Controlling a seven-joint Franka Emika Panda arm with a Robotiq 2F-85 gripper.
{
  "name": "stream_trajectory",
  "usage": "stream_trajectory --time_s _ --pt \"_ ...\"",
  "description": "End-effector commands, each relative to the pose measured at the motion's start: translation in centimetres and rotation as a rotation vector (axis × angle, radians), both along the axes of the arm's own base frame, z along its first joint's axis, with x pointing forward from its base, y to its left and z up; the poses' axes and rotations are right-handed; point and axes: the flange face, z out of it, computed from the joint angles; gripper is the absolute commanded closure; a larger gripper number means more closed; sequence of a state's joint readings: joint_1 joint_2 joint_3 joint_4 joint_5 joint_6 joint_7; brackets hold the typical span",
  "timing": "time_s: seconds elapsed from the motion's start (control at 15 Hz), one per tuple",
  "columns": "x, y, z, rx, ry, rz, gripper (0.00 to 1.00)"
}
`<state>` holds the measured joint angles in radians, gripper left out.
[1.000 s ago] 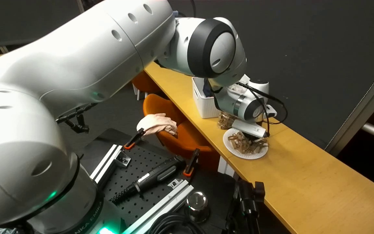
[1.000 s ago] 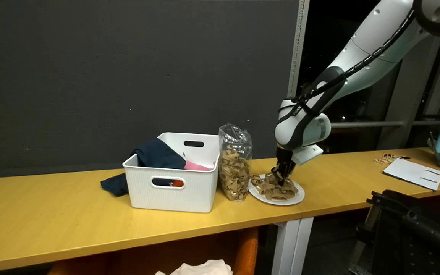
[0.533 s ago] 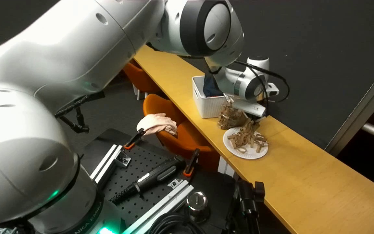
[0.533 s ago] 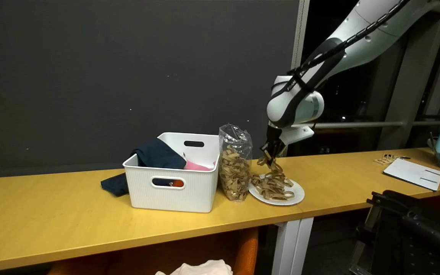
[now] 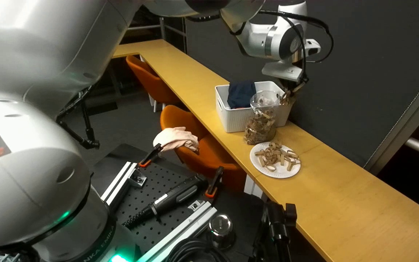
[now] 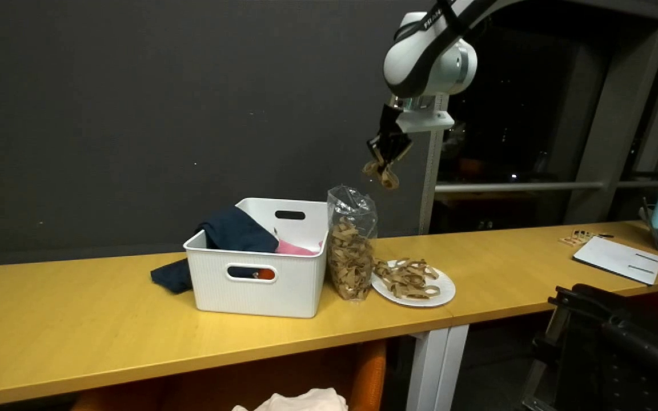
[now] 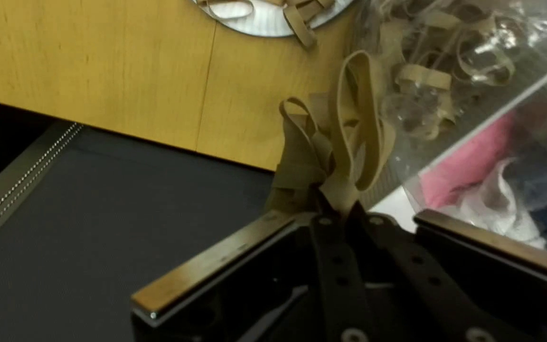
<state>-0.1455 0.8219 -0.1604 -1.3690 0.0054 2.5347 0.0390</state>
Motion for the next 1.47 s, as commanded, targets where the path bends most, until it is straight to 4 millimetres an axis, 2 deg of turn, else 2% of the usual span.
stream_trajectory --time_s 0.0,0.07,0.2,0.4,0.53,0.8,1.13,1.27,1.4 --pt "0.4 3.2 3.8 0.009 -0.040 0.042 0.98" --pt "0.5 4.4 4.6 0.024 -0.052 0.056 0.98" --pt "0.8 6.7 5.0 0.057 -0.072 0.097 0.98" --pt "0.8 9.5 3.1 0.097 -0.060 0.128 0.98" --pt "0.4 10.3 2.0 0.119 -0.050 0.128 0.98" --pt "-0.5 9.0 0.5 0.120 -0.042 0.107 0.98" --pt "-0.7 5.6 -3.5 0.102 -0.028 0.069 0.98" --pt "-0.6 5.2 -4.4 0.099 -0.042 0.079 0.98" --pt "-0.7 5.6 -4.3 0.094 -0.051 0.091 0.98"
